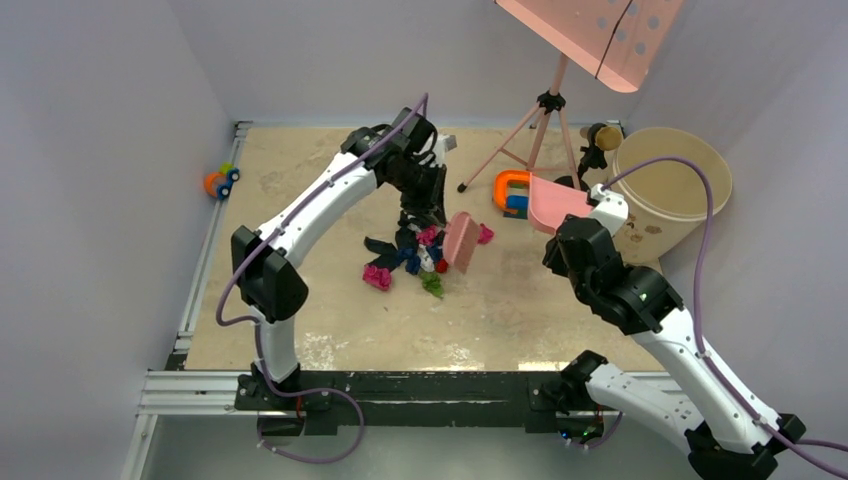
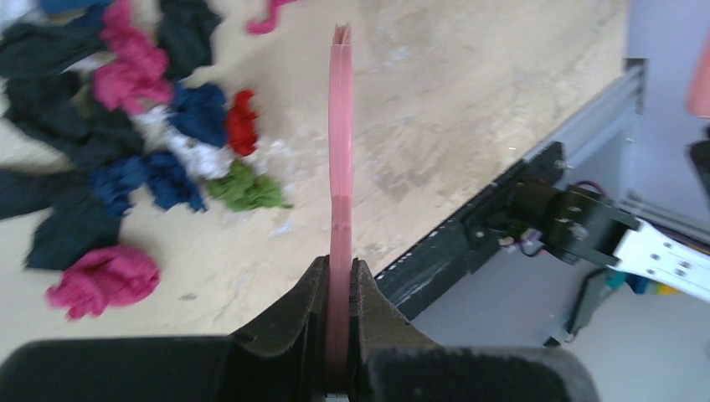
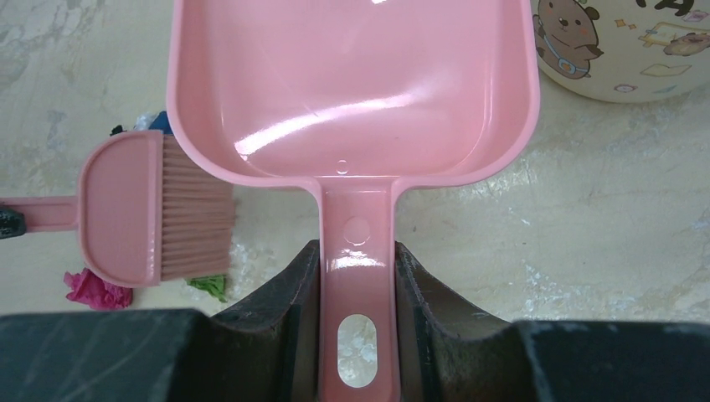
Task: Sweep away the paper scraps from the table
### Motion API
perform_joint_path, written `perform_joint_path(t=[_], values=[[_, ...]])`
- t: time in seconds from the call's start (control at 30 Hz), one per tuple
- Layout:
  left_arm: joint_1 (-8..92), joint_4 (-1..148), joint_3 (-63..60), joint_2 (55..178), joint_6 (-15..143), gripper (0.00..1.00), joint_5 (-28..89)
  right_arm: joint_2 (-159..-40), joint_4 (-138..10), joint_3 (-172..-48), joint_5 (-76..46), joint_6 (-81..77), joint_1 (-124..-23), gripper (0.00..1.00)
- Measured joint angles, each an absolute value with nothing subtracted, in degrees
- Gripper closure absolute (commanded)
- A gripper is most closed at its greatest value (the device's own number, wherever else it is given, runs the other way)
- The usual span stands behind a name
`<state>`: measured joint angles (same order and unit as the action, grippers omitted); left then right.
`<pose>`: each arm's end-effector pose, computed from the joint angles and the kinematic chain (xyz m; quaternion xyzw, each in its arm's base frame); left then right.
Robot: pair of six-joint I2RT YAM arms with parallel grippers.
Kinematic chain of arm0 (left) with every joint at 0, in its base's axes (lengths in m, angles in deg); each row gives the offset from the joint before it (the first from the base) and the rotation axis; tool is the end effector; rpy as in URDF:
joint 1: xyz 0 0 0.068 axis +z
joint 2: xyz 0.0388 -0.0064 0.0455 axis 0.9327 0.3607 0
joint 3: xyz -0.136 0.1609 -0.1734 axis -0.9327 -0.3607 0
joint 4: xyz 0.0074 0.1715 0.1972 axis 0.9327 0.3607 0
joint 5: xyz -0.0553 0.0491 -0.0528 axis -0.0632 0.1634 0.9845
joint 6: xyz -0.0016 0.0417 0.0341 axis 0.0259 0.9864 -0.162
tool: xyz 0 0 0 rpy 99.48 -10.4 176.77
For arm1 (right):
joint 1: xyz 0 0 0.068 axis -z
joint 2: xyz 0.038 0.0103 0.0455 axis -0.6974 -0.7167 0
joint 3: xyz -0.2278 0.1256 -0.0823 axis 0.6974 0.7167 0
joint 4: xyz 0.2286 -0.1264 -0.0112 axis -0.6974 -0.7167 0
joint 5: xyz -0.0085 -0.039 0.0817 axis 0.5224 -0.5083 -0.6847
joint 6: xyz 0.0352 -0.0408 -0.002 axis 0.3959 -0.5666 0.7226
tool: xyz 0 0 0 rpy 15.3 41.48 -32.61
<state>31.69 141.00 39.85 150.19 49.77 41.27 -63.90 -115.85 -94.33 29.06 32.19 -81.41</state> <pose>0.3101 -0.2496 0.3475 0.1351 0.9468 -0.2638 0.1255 0.1235 0.0670 0.3565 0.1637 0.8509 0.0401 0.4975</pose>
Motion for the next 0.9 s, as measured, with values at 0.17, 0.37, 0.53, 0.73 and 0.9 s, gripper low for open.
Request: perform_joint_path(t=[0.17,0.37,0.53,0.73,0.9], values=[[30.33,133.77,42.10,153.90,47.32,1.00,49.90,-63.46,-115.83,-94.33,29.04,32.16,-81.41,1.00],[28.98,125.44,49.97,166.65,41.22,1.00,53.03,-63.53,-115.83,-94.33,28.87,32.16,-81.41,1.00],[29.68,123.06,50.36,172.74,34.10,1.00,50.25,-63.53,-115.83,-93.85,28.52,32.21,-81.41,1.00],[31.58,123.06,44.55,171.02,30.67,1.00,46.49,-63.59,-115.44,-93.02,27.47,32.19,-81.41,1.00],[32.87,124.22,34.80,162.03,31.96,1.00,42.45,-66.06,-113.99,-91.93,25.57,31.12,-81.41,1.00]])
